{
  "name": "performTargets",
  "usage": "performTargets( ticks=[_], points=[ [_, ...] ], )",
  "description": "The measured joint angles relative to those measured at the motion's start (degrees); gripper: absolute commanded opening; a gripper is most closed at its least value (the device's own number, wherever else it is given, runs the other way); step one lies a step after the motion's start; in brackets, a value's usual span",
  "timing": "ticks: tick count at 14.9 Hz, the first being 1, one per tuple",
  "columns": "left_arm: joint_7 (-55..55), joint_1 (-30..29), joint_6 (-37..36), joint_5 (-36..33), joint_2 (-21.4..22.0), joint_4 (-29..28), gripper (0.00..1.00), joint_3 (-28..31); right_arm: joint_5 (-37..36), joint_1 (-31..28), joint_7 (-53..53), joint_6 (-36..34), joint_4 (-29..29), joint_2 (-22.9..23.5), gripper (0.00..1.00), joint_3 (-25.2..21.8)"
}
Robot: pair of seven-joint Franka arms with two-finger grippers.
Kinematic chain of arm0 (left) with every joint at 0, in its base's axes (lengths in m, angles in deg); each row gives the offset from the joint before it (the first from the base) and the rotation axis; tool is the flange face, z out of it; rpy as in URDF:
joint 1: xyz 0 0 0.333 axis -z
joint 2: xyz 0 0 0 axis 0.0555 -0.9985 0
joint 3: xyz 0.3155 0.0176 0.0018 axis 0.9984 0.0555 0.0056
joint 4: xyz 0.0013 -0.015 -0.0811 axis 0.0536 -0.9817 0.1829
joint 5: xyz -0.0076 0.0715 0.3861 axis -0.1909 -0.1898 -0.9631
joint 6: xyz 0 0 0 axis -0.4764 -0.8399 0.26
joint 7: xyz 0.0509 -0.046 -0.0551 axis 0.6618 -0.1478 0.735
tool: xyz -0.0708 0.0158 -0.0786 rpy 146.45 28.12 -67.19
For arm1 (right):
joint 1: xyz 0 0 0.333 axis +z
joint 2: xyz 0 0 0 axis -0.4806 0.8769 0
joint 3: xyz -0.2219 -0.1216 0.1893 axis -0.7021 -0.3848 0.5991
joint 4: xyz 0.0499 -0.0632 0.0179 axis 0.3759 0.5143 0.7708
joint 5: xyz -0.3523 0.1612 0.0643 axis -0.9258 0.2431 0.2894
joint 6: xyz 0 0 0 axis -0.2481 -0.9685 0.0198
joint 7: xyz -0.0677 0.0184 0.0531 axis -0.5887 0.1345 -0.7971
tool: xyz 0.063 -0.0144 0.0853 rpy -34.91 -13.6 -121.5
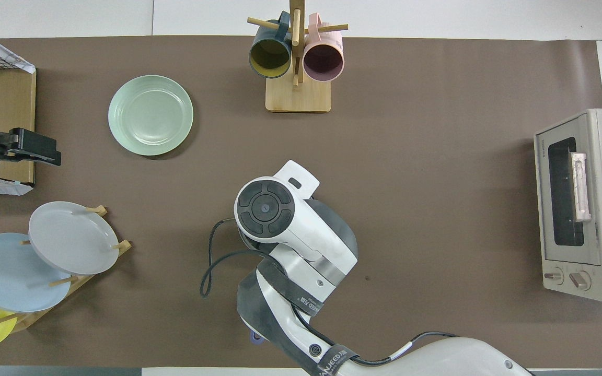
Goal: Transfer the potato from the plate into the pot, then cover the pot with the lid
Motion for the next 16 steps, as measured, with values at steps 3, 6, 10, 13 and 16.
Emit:
performTargets(
  ticks=[3, 6, 10, 13, 16],
  points=[
    [0.0, 0.0, 0.0, 0.0, 0.0, 0.0, 1.0, 0.0, -1.51, 0.03, 0.12, -0.37, 0.07, -0.02, 0.43, 0.04],
    [0.0, 0.0, -0.01, 0.0, 0.0, 0.0, 1.0, 0.0, -1.93, 0.04, 0.15, -0.4, 0.11, -0.03, 0.43, 0.05],
    [0.01, 0.0, -0.01, 0.0, 0.0, 0.0, 1.0, 0.0, -1.94, 0.04, 0.16, -0.37, 0.22, -0.02, 1.0, 0.04],
    [0.01, 0.0, -0.01, 0.0, 0.0, 0.0, 1.0, 0.0, -1.96, 0.03, 0.16, -0.37, 0.44, 0.02, 1.0, -0.03],
    [0.01, 0.0, -0.01, 0.0, 0.0, 0.0, 1.0, 0.0, -1.97, -0.26, 0.16, -0.72, -0.89, -0.05, 1.0, -0.18]
  ],
)
